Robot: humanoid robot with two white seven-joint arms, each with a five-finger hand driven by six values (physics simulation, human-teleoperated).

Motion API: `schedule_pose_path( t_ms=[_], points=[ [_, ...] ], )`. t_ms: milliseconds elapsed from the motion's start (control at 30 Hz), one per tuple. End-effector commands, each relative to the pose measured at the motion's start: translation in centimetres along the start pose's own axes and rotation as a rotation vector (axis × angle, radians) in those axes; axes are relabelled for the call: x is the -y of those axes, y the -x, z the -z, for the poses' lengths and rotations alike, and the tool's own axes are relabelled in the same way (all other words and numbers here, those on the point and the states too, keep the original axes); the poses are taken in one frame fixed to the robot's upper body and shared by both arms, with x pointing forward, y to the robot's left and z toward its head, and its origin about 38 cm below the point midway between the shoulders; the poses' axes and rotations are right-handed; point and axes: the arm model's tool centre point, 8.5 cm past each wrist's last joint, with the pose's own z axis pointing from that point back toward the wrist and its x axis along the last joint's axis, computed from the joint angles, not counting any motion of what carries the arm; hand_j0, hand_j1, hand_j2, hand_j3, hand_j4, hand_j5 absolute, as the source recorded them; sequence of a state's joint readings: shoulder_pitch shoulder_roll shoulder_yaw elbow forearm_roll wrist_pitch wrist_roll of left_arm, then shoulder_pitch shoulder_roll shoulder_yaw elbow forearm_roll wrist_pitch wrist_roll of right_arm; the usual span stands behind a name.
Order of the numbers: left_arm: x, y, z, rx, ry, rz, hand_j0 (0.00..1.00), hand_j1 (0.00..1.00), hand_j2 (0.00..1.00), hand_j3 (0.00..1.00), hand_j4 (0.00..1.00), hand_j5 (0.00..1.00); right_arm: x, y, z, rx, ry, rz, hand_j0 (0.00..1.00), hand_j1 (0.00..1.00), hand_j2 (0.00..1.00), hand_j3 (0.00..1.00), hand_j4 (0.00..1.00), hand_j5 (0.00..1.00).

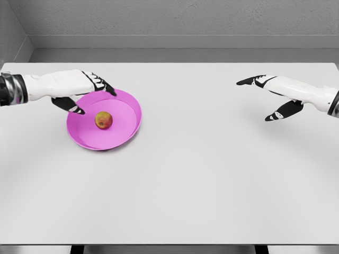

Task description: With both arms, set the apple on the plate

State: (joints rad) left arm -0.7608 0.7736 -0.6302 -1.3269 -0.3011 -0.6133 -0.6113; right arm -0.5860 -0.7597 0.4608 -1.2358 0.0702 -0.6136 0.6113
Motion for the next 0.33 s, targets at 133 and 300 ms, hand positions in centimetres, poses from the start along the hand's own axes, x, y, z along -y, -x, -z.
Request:
schedule_pose_path(
  t_ms=[133,300],
  points=[
    [3.4,8.8,-5.7,-0.214,-0.130,-0.358,1.00,1.00,1.00,1.00,1.00,1.00,-0.1,0.0,0.0,0.001,0.003,0.009,1.00,1.00,1.00,1.00,1.00,1.00],
    [3.6,9.1,-6.0,-0.228,-0.136,-0.372,1.00,1.00,1.00,1.00,1.00,1.00,-0.1,0.0,0.0,0.001,0.003,0.009,1.00,1.00,1.00,1.00,1.00,1.00]
  ],
)
